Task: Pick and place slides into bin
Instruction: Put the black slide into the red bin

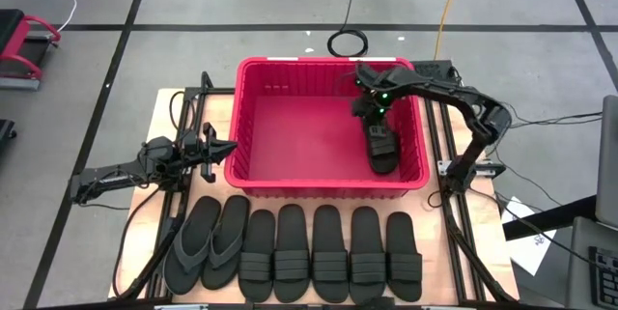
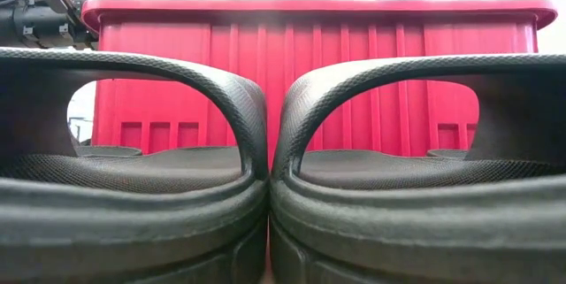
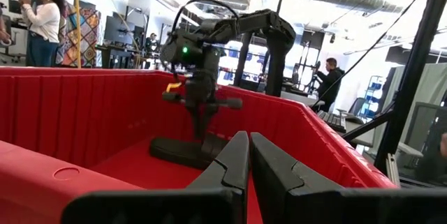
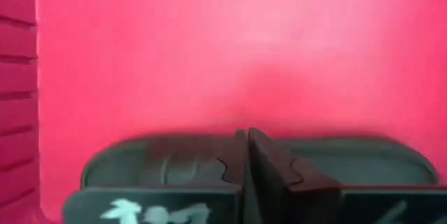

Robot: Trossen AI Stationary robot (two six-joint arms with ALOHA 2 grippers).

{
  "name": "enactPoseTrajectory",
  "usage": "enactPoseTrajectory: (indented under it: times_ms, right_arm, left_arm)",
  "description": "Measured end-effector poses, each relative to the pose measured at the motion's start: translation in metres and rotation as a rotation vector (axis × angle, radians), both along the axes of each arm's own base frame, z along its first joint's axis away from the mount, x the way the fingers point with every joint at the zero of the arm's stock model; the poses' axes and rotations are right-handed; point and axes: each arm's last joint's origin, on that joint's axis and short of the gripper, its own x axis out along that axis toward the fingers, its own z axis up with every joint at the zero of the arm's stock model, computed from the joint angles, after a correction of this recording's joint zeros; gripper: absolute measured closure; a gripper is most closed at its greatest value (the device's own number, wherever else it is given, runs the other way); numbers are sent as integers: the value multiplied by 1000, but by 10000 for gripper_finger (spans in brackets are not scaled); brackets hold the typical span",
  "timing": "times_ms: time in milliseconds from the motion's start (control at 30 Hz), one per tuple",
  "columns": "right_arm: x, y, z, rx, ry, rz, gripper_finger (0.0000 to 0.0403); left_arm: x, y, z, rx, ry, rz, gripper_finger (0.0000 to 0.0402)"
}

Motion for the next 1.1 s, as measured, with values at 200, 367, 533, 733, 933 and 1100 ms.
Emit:
enactPoseTrajectory:
  times_ms: [200, 367, 533, 733, 933, 1100]
  right_arm:
    - [13, 0, -24, 49, 55, -67, 402]
    - [16, -4, -33, 21, 95, -115, 402]
    - [19, -6, -33, 10, 74, -156, 403]
    - [19, -8, -37, -35, 115, -158, 403]
    - [17, -10, -55, -74, 239, -117, 403]
    - [19, -12, -63, -63, 257, -140, 403]
  left_arm:
    - [0, 0, 0, -21, -4, -2, 378]
    - [0, 0, 0, -17, -3, -1, 378]
    - [0, 0, 0, 13, 2, 3, 378]
    - [0, 0, 0, 34, 7, 7, 378]
    - [0, 0, 0, 35, 7, 7, 378]
    - [0, 0, 0, 36, 7, 7, 378]
